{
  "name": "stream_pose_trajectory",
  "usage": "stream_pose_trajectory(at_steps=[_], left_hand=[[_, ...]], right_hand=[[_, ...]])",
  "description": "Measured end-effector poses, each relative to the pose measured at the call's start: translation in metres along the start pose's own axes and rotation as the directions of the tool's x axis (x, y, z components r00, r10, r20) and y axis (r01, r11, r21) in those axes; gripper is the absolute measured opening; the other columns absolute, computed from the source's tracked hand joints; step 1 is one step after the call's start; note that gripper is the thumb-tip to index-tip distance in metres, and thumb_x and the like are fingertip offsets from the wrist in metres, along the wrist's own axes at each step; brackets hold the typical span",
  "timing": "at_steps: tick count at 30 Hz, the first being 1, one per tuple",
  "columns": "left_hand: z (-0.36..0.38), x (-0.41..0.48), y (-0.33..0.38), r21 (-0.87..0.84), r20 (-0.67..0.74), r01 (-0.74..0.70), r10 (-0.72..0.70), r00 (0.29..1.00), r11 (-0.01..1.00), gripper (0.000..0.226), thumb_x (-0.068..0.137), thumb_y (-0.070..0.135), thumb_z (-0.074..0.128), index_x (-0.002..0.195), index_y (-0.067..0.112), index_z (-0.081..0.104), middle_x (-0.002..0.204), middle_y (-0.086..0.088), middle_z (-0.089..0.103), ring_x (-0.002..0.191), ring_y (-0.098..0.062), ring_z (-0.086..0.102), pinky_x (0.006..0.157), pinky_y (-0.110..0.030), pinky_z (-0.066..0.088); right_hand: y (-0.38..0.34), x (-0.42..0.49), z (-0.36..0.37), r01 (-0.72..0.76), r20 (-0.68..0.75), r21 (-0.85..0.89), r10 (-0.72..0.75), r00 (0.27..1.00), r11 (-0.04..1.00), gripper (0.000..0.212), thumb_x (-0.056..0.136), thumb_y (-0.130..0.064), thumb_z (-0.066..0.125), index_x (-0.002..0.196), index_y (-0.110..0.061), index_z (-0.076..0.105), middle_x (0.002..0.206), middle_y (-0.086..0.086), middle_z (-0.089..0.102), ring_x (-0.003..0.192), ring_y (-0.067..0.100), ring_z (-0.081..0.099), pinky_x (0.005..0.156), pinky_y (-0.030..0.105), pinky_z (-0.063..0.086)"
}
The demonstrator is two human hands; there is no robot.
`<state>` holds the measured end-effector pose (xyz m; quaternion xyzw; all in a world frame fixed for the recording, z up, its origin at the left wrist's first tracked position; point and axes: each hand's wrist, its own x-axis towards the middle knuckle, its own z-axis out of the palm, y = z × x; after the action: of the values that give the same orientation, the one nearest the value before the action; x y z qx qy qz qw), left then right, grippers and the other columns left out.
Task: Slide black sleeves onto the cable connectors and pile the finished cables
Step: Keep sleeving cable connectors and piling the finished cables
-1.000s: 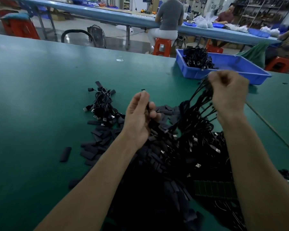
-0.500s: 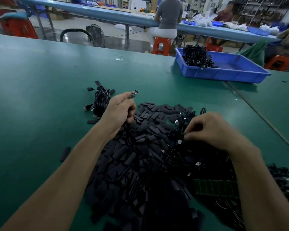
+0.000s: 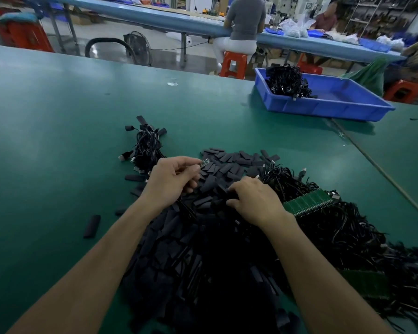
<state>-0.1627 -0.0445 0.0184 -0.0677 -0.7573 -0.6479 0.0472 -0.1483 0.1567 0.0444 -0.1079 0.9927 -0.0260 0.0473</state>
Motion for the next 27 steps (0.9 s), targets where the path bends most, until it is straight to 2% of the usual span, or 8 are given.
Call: stream_pose_trajectory(at_steps=[7,10,12,14,16,19,21,27], left_hand=[[0.003,-0.010,-0.021,-0.082,-0.025,0.047,-0.049,0.998,0.996,0.007,0.092,0.007,0.070,0.095,0.012,0.072,0.078,-0.005,0.076,0.065,-0.017,0.071,0.062,-0.024,0.058],[0.005,-0.010,-0.026,-0.061,-0.039,0.047,-0.049,0.998,0.997,0.009,0.090,0.009,0.073,0.095,0.016,0.073,0.080,-0.003,0.077,0.068,-0.019,0.073,0.065,-0.026,0.060],[0.007,-0.009,-0.028,-0.053,-0.041,0.046,-0.048,0.998,0.998,0.011,0.089,0.010,0.074,0.095,0.019,0.074,0.082,-0.002,0.077,0.071,-0.021,0.074,0.067,-0.026,0.060],[0.010,-0.010,-0.031,-0.056,-0.035,0.050,-0.052,0.998,0.997,0.013,0.089,0.009,0.074,0.097,0.020,0.073,0.083,-0.001,0.077,0.072,-0.021,0.075,0.069,-0.024,0.059],[0.011,-0.012,-0.035,-0.059,-0.035,0.059,-0.061,0.998,0.997,0.014,0.088,0.009,0.075,0.098,0.020,0.074,0.084,0.000,0.078,0.074,-0.020,0.075,0.069,-0.021,0.058],[0.012,-0.015,-0.040,-0.051,-0.046,0.064,-0.067,0.997,0.997,0.014,0.088,0.010,0.075,0.098,0.020,0.074,0.084,0.001,0.078,0.075,-0.017,0.075,0.069,-0.019,0.057],[0.012,-0.015,-0.042,-0.039,-0.048,0.058,-0.060,0.997,0.998,0.015,0.087,0.011,0.076,0.098,0.021,0.075,0.084,0.002,0.077,0.075,-0.016,0.075,0.069,-0.019,0.056],[0.012,-0.016,-0.043,-0.023,-0.054,0.039,-0.040,0.998,0.999,0.016,0.087,0.011,0.077,0.099,0.021,0.075,0.084,0.004,0.077,0.075,-0.013,0.074,0.068,-0.018,0.055]], right_hand=[[0.006,-0.004,0.012,-0.036,-0.229,0.241,0.093,0.969,0.970,0.011,0.089,-0.031,0.075,0.093,-0.021,0.076,0.097,-0.003,0.060,0.092,0.019,0.062,0.074,0.029,0.044],[0.007,-0.004,0.012,0.063,-0.342,0.400,0.085,0.936,0.914,0.008,0.088,-0.029,0.076,0.087,-0.022,0.073,0.088,-0.008,0.056,0.080,0.012,0.059,0.072,0.028,0.048],[0.003,-0.005,0.011,0.126,-0.390,0.545,0.118,0.913,0.829,0.011,0.090,-0.026,0.074,0.083,-0.022,0.067,0.079,-0.008,0.063,0.071,0.005,0.059,0.067,0.019,0.048],[-0.002,-0.006,0.014,0.133,-0.357,0.667,0.158,0.921,0.733,0.018,0.092,-0.022,0.072,0.081,-0.023,0.058,0.071,-0.006,0.065,0.061,0.005,0.062,0.058,0.015,0.048],[-0.005,-0.007,0.019,0.100,-0.281,0.718,0.155,0.947,0.689,0.019,0.092,-0.018,0.072,0.085,-0.020,0.055,0.072,-0.001,0.066,0.059,0.008,0.065,0.056,0.021,0.053],[-0.003,-0.010,0.025,0.066,-0.201,0.511,0.044,0.979,0.857,0.016,0.093,-0.026,0.071,0.102,-0.019,0.060,0.085,-0.005,0.064,0.077,0.015,0.065,0.071,0.033,0.056],[-0.003,-0.012,0.025,0.080,-0.162,0.401,-0.016,0.987,0.913,0.015,0.093,-0.033,0.069,0.106,-0.024,0.068,0.094,-0.004,0.069,0.087,0.017,0.066,0.080,0.039,0.057],[-0.001,-0.016,0.022,0.111,-0.071,0.496,-0.087,0.994,0.861,0.017,0.087,-0.034,0.076,0.103,-0.029,0.076,0.091,-0.011,0.068,0.086,0.002,0.063,0.078,0.020,0.051]])
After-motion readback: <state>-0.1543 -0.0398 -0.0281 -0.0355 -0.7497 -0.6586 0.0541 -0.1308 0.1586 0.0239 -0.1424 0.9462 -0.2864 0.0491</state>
